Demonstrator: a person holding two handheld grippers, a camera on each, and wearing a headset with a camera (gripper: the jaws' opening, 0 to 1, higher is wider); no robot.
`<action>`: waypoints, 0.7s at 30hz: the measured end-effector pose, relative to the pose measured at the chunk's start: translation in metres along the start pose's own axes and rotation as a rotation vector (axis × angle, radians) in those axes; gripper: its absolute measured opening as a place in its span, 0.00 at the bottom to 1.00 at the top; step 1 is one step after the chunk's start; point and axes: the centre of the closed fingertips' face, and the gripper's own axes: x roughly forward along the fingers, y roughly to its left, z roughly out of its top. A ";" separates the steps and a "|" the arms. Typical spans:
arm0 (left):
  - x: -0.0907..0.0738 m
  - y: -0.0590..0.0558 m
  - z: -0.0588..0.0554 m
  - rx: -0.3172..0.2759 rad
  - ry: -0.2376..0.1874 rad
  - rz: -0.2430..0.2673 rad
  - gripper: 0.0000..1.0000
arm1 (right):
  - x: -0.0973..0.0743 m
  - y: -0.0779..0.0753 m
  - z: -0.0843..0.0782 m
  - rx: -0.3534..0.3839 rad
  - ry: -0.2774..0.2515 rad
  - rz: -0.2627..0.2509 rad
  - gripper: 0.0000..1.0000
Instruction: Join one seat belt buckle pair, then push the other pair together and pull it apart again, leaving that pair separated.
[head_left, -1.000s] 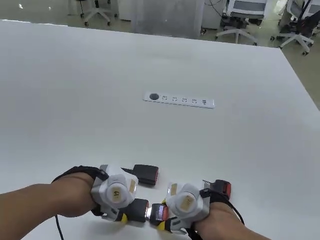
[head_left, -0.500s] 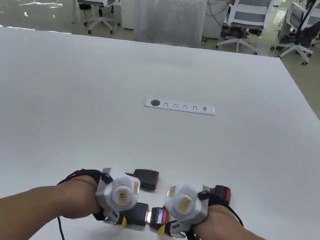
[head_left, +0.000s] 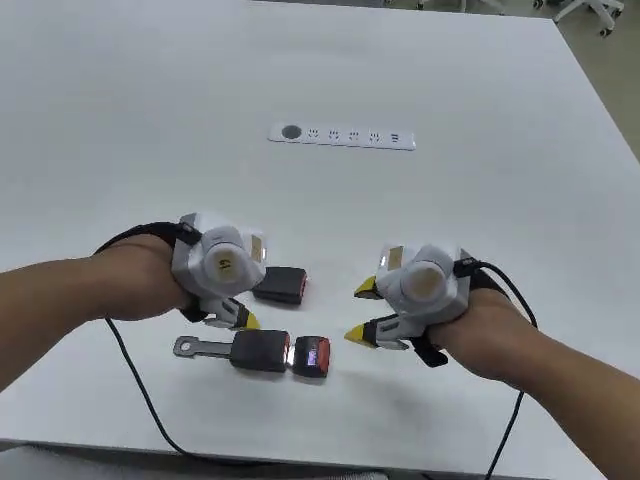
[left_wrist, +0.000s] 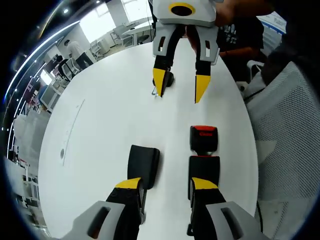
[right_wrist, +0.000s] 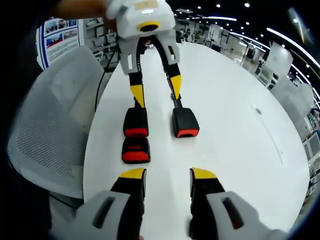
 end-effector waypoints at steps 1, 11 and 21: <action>0.002 0.004 0.001 0.001 -0.001 0.004 0.39 | -0.001 -0.004 -0.005 0.009 0.008 -0.004 0.35; 0.031 0.034 -0.001 0.019 0.016 -0.024 0.40 | -0.018 -0.049 -0.067 0.024 0.111 -0.063 0.35; 0.052 0.033 -0.022 0.110 0.102 -0.056 0.41 | -0.018 -0.056 -0.097 0.036 0.144 -0.015 0.36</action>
